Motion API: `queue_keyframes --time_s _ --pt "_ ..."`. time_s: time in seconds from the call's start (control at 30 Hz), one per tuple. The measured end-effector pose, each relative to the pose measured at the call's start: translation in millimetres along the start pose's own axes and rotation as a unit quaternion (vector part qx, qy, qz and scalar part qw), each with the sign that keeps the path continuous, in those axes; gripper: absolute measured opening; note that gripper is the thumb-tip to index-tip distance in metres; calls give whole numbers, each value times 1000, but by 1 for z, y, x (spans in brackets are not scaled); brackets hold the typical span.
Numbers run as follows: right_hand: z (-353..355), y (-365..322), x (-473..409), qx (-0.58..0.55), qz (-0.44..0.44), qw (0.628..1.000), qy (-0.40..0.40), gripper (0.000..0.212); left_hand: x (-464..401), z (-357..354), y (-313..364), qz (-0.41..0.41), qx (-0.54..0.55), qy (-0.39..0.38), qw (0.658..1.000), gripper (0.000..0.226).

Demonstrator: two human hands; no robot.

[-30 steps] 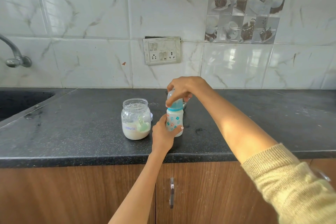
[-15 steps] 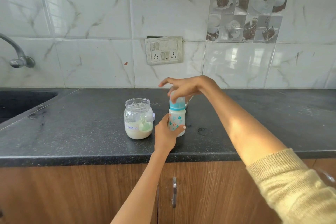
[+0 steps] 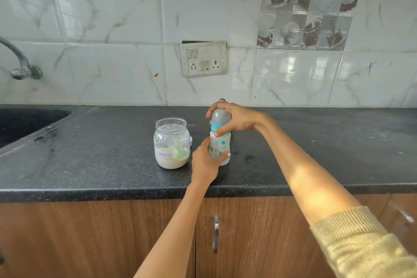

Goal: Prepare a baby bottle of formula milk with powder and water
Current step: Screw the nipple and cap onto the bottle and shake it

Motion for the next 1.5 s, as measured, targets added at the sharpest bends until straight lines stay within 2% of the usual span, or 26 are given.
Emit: queue_keyframes --time_s 0.23,0.37,0.5,0.63,0.77,0.9,1.0,1.13,1.2,1.37,1.5 --pt "1 -5 -10 -34 -14 986 -162 47 -4 -2 -1 2 27 -44 999 53" --pt "3 -4 -16 -15 -20 981 -193 50 -6 -3 -3 2 28 -60 998 51" --pt "8 -10 -17 74 -50 978 -190 55 -7 -3 -4 -4 31 -57 998 51" --pt "13 -19 -15 169 -93 971 -142 49 -7 -3 -5 -1 23 -55 998 54" --pt "9 -33 -15 296 -110 943 -103 43 -6 -4 -5 -2 29 -53 998 53" --pt "7 -35 -16 327 -159 929 -69 34 -5 -3 -5 -6 34 -43 999 49" --pt "7 -35 -16 362 -207 908 -27 50 -5 -3 -4 -10 31 -32 999 48" --pt "3 -33 -18 362 -278 888 -49 68 -5 -2 -3 -9 24 -35 999 49" --pt "4 -31 -17 346 -293 890 -53 69 -5 -3 -3 -11 24 -37 999 49" --pt "7 -41 -14 345 -208 911 -89 36 -6 -2 -4 -11 5 -40 999 50" --pt "14 -55 -10 409 -120 903 -64 50 -5 -2 -2 -13 -2 -42 999 52"
Point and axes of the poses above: each hand's wrist, its own x-axis away from the middle knuckle, its own z-axis out of the back of the hand, y = z × x, the point moved 6 cm from there along -x, towards the middle knuckle, and after that the axes turned 12 degrees about -z, right-handed, at the moved point
